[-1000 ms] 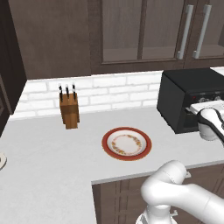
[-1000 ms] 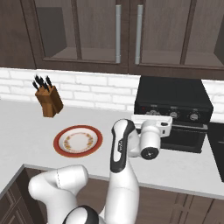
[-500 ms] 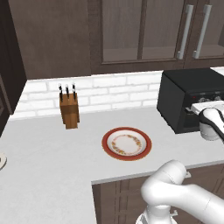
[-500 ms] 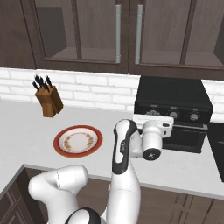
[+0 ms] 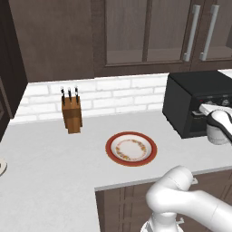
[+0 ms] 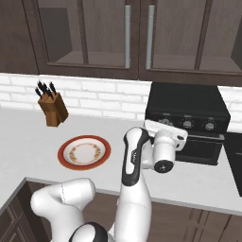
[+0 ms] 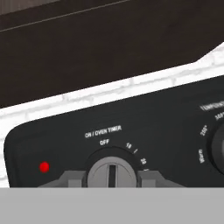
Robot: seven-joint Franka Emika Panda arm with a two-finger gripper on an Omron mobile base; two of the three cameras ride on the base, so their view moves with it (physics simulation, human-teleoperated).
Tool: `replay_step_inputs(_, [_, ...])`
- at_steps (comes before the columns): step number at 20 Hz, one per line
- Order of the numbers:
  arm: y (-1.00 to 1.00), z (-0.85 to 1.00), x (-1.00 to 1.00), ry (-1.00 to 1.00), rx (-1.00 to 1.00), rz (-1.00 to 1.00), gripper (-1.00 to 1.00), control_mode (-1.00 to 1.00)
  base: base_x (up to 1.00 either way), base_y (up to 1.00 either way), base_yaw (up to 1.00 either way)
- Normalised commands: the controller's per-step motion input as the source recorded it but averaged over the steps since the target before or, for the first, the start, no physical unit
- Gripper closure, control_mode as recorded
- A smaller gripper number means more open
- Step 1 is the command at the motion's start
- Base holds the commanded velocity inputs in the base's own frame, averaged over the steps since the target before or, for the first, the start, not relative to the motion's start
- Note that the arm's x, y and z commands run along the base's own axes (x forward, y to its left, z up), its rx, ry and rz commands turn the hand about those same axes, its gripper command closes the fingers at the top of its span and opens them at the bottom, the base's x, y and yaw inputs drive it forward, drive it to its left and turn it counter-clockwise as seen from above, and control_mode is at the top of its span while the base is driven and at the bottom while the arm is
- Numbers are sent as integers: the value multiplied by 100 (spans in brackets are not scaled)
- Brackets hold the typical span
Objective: Pick up the kebab skewer and baguette bread, and place them inside the toaster oven. Close the toaster oven door and start by setting the timer.
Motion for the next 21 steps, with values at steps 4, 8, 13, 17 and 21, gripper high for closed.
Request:
replay_step_inputs(4, [0, 0, 3, 0, 28, 0, 100, -100, 0, 0, 0])
replay_step_inputs(8, [1, 0, 7, 0, 29, 0, 100, -100, 0, 0, 0])
replay_step_inputs(13, [0, 0, 8, 0, 25, 0, 100, -100, 0, 0, 0])
replay_step_inputs(17, [6, 0, 7, 3, 26, 0, 100, -100, 0, 0, 0])
replay_step_inputs(21, [11, 0, 4, 5, 27, 0, 100, -100, 0, 0, 0])
